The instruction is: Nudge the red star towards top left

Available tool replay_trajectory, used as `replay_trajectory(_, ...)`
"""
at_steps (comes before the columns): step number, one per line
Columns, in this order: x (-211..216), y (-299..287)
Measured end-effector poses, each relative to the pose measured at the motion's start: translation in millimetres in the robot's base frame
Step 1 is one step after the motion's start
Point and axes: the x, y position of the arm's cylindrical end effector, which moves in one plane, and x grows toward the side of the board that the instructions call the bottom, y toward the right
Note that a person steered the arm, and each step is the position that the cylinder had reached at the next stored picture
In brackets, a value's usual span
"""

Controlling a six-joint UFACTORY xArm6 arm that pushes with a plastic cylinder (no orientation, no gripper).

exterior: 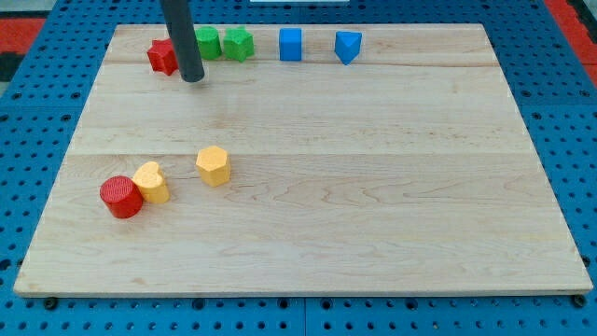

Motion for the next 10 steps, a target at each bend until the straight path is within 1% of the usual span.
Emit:
replay_trajectory(2, -24, 0)
replay_trajectory(3, -26, -6)
replay_trajectory(5, -26, -38)
replay_trajectory(8, -25, -39)
replay_trajectory(9, -8, -43)
replay_trajectory(10, -5, -68)
